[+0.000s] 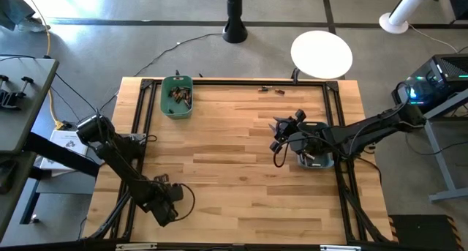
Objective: Sort batteries
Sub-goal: Put the silver battery into the blue bin
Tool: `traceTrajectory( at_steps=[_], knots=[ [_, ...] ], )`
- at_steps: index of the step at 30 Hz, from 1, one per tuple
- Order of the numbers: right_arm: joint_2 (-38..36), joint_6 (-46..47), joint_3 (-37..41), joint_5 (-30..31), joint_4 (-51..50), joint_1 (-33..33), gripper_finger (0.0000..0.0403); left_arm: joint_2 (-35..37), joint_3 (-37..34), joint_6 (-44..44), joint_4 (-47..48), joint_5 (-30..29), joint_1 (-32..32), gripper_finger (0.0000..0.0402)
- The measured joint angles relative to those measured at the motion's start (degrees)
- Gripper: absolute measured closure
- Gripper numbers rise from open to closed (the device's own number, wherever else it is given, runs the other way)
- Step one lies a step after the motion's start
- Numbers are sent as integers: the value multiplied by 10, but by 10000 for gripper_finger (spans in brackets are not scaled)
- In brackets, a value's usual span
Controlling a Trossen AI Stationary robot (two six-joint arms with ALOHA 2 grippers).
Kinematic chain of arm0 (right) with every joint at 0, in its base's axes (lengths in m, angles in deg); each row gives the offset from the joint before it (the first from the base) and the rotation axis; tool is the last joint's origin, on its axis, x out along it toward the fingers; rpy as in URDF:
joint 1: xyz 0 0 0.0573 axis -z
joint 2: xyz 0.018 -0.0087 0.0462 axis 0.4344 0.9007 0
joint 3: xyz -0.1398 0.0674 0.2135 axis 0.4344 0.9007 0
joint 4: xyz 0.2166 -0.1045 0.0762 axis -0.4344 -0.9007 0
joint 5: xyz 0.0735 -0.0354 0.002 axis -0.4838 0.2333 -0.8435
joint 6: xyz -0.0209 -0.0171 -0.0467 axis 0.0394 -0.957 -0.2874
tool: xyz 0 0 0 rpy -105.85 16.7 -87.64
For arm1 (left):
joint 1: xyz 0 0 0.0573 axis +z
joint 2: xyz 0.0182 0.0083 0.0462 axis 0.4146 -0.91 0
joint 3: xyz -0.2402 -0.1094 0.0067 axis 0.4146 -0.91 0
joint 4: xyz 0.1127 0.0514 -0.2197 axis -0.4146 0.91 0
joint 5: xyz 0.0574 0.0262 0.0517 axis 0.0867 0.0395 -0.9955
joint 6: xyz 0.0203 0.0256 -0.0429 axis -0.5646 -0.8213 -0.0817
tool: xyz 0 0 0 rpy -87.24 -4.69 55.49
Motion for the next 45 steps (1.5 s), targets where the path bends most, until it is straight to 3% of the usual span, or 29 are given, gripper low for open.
traceTrajectory(
  at_steps=[8,10,12,14,16,19,22,27,32,36,38,43,45],
  knots=[
    [0,3,0,-16,-3,0,261,2,-2,-31,0,-29,45,370],
    [0,3,0,-27,-4,0,261,1,-4,-53,-1,-93,63,371],
    [0,3,0,-44,-12,0,261,2,-7,-87,-7,-203,90,370],
    [0,5,0,-66,-24,0,261,5,-10,-130,-4,-276,127,369],
    [1,8,0,-93,-35,0,261,14,-7,-196,-53,-322,169,369],
    [5,14,0,-115,-32,0,261,17,-8,-355,-180,-340,239,369],
    [25,7,0,-123,-13,-1,261,18,-8,-524,-354,-326,296,369],
    [85,-62,0,-144,90,-22,261,18,-29,-709,-611,-226,374,369],
    [125,-145,0,-156,250,-53,261,18,-72,-744,-802,-121,423,369],
    [137,-206,0,-166,382,-62,261,18,-97,-757,-919,-71,435,369],
    [139,-224,0,-171,429,-61,261,18,-100,-769,-954,-60,433,369],
    [139,-233,0,-281,498,-45,261,19,-101,-789,-995,-56,425,369],
    [139,-220,0,-296,497,-39,261,19,-101,-793,-1003,-53,422,369]
  ],
)
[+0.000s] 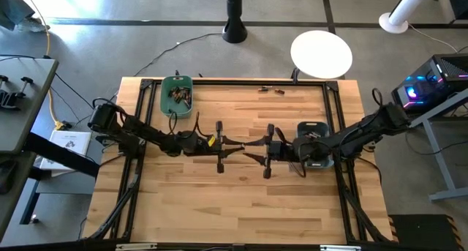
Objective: Sort batteries
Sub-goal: Put the silver battery into the blue bin
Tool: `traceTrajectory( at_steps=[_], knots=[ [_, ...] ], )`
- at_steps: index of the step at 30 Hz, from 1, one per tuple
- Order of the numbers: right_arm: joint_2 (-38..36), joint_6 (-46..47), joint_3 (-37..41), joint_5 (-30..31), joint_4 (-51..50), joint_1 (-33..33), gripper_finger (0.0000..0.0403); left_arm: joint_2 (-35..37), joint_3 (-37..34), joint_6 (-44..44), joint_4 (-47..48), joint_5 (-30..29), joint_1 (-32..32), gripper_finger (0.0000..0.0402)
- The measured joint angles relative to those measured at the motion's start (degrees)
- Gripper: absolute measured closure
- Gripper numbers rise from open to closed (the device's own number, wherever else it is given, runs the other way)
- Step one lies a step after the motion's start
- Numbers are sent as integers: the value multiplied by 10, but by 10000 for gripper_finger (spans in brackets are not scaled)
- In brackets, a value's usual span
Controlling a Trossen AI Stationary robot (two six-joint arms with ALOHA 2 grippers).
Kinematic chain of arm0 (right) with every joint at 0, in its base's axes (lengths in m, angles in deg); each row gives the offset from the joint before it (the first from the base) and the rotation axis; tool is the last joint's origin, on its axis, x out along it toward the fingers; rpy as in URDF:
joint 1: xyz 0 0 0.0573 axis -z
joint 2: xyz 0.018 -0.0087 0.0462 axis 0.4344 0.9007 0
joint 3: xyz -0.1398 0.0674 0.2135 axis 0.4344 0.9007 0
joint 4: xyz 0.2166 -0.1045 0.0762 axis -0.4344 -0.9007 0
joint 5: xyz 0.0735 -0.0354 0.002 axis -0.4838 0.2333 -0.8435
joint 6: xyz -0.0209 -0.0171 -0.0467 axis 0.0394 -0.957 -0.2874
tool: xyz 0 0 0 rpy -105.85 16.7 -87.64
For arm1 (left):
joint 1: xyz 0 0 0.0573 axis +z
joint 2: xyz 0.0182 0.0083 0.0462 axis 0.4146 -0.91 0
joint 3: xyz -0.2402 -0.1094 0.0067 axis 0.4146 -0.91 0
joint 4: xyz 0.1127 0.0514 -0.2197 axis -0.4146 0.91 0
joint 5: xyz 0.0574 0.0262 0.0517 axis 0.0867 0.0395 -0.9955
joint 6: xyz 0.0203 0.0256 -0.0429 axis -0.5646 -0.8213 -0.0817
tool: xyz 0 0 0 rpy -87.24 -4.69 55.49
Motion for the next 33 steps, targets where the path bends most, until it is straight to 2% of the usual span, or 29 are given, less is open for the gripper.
traceTrajectory(
  at_steps=[19,28,33],
  knots=[
    [0,30,0,-3,-15,24,261,1,1,1,-31,6,-12,369],
    [5,27,-8,-67,-9,36,263,1,1,10,-33,9,-12,369],
    [34,26,-28,-98,-9,45,304,1,0,15,-28,7,-12,369]
  ],
)
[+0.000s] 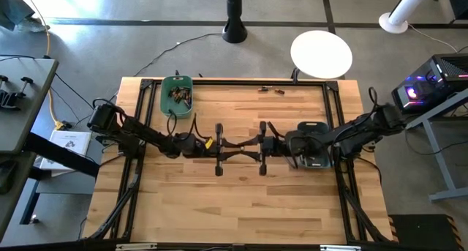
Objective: Sort batteries
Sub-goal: Put the silver battery into the blue bin
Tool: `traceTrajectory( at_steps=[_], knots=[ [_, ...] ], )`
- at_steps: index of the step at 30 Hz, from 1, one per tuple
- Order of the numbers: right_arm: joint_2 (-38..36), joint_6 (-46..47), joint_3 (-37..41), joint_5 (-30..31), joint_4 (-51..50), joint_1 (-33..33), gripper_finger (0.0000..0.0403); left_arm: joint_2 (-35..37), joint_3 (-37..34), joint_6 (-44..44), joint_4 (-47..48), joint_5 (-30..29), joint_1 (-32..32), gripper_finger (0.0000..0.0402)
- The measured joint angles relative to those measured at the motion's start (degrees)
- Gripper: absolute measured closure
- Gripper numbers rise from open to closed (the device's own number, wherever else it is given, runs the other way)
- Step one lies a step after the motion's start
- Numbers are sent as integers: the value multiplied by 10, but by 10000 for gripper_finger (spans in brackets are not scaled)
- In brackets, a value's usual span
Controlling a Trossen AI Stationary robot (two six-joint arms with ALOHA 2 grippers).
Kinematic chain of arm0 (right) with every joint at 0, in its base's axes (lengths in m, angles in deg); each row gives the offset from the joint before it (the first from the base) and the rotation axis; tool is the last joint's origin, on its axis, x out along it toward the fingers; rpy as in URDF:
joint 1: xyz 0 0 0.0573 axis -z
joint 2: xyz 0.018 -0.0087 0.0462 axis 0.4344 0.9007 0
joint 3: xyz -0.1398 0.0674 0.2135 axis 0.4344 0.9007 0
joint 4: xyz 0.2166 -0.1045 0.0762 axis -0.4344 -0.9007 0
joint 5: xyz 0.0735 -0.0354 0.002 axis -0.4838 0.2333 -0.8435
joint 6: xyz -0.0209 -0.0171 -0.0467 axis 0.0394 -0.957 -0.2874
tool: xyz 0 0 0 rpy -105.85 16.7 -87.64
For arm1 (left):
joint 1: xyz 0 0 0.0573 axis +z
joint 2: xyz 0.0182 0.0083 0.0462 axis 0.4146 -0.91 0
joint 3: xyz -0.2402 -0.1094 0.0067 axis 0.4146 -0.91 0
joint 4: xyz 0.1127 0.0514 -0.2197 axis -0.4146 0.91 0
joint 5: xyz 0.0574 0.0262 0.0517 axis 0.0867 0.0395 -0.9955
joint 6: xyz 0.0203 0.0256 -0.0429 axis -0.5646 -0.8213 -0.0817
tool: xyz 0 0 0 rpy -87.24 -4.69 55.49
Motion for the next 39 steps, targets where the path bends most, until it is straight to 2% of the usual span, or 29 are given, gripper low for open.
traceTrajectory(
  at_steps=[4,5,11,14,19,24,30,34,39],
  knots=[
    [8,-15,-5,6,-6,-2,364,0,-1,11,5,0,-1,369],
    [8,-19,-5,12,-7,-4,368,-1,-1,15,5,-2,0,369],
    [-19,-25,-7,81,-45,-26,368,-2,3,29,5,-4,1,337],
    [-53,-21,-6,139,-97,-37,368,-1,2,33,7,-8,1,301],
    [-127,44,-6,238,-234,-49,368,-1,2,57,48,-18,5,250],
    [-214,189,-6,294,-430,-37,368,-1,2,77,94,-18,9,235],
    [-290,447,-6,342,-727,-26,368,-1,1,77,129,-19,9,234],
    [-305,627,-6,324,-907,-27,368,-1,1,77,138,-19,9,234],
    [-286,790,-6,247,-1066,-24,368,-1,1,76,138,-19,9,234]
  ],
)
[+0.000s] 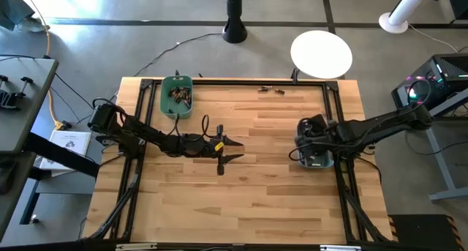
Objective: Sort batteries
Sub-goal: Put the silver battery into the blue bin
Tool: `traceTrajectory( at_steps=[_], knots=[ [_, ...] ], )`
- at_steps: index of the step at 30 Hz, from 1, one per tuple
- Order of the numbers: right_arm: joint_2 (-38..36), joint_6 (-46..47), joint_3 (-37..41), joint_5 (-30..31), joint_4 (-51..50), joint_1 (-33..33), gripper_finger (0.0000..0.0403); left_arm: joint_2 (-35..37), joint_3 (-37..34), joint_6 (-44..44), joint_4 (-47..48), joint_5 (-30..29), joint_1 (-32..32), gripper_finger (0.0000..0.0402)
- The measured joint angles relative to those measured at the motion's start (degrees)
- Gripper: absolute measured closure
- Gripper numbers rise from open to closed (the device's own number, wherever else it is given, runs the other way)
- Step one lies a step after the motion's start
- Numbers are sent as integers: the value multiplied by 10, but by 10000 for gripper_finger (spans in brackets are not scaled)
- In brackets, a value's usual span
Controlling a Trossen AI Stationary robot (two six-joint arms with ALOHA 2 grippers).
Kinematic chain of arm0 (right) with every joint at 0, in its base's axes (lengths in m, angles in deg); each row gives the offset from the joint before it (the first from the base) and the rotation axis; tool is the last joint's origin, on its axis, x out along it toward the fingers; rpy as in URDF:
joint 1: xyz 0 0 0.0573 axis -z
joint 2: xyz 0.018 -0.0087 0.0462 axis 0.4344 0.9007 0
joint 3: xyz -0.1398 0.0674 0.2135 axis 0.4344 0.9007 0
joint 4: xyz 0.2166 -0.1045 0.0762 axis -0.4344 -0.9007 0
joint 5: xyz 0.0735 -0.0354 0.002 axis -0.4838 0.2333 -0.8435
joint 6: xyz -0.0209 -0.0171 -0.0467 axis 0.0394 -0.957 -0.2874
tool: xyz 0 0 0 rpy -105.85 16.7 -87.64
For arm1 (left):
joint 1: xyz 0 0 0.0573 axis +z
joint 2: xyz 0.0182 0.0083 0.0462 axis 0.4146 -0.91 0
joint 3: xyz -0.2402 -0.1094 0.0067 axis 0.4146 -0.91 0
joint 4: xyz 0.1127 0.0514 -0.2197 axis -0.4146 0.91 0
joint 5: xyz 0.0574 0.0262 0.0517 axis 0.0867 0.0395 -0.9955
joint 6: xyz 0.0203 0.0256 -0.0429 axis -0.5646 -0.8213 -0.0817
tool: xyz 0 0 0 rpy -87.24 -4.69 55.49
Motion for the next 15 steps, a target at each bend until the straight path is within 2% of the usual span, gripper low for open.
traceTrajectory(
  at_steps=[5,15],
  knots=[
    [34,46,11,-61,-38,10,368,0,0,0,0,0,0,234],
    [99,55,37,-104,-33,56,368,0,0,11,0,0,-1,234]
  ],
)
